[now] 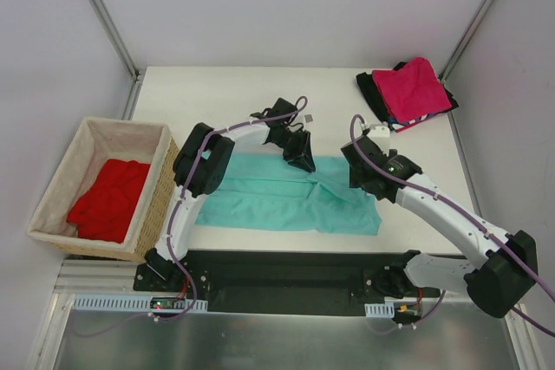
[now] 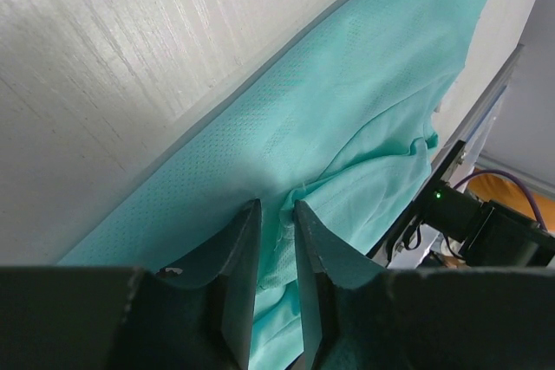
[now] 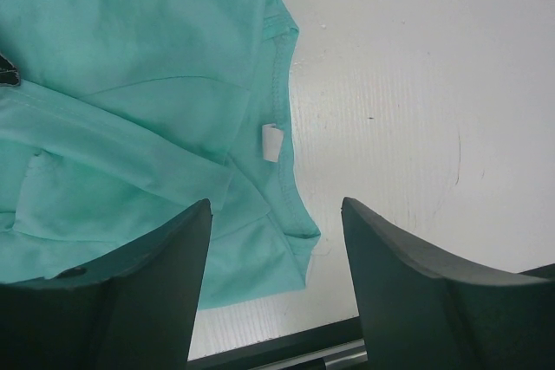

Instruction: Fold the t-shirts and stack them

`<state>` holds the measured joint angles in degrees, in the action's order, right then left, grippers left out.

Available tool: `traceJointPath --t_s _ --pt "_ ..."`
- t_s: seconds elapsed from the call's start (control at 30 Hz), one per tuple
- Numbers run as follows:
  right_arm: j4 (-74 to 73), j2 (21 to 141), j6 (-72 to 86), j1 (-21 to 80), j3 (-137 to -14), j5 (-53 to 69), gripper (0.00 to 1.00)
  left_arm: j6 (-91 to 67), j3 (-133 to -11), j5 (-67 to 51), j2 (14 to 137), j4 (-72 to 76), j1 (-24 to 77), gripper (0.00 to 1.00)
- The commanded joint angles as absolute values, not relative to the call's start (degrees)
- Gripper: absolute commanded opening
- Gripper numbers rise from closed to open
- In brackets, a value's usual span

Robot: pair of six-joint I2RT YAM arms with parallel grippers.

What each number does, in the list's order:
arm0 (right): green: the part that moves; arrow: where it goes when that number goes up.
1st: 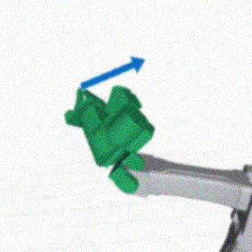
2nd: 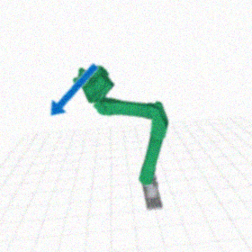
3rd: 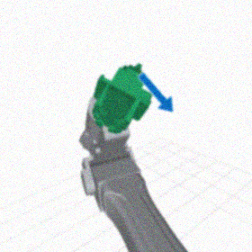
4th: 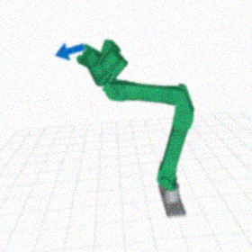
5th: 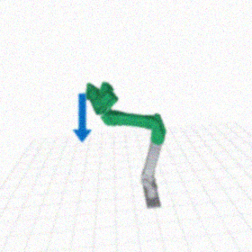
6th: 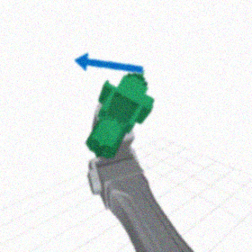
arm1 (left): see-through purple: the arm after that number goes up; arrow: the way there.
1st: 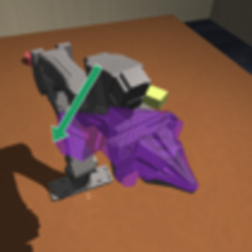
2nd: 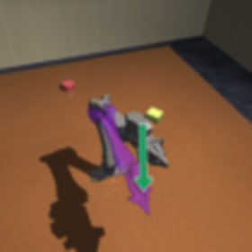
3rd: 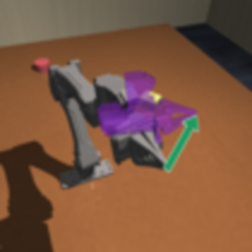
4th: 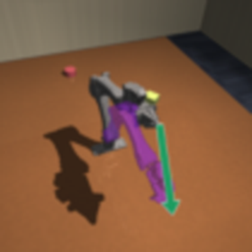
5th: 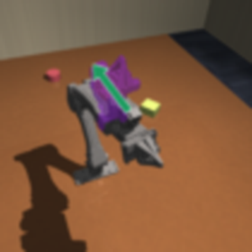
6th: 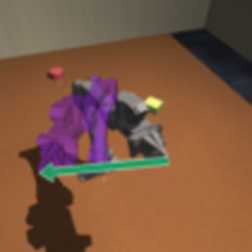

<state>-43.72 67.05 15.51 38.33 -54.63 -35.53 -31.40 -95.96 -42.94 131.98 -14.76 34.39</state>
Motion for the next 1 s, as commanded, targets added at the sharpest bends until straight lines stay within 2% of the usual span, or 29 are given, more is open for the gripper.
traceJointPath --t_s 0.0,0.1,0.13,0.17,0.97 --pt "-43.2 67.4 15.9 38.1 -54.6 -35.5 0.65 -31.8 -96.3 -43.5 129.1 -13.9 33.8 0.2" --pt "-43.1 67.6 16.0 38.1 -54.5 -35.5 0.65 -31.9 -96.6 -43.7 129.4 -13.9 33.9 0.13" --pt "-43.1 67.5 16.0 38.1 -54.5 -35.5 0.65 -31.9 -96.6 -43.7 129.5 -14.0 33.8 0.01" --pt "-43.1 67.6 16.0 38.1 -54.4 -35.5 0.65 -32.1 -96.9 -43.9 129.5 -13.9 33.8 0.0" --pt "-42.5 69.0 16.0 38.1 -54.7 -34.9 0.64 -32.2 -93.2 -46.0 119.3 -13.0 34.0 0.0"
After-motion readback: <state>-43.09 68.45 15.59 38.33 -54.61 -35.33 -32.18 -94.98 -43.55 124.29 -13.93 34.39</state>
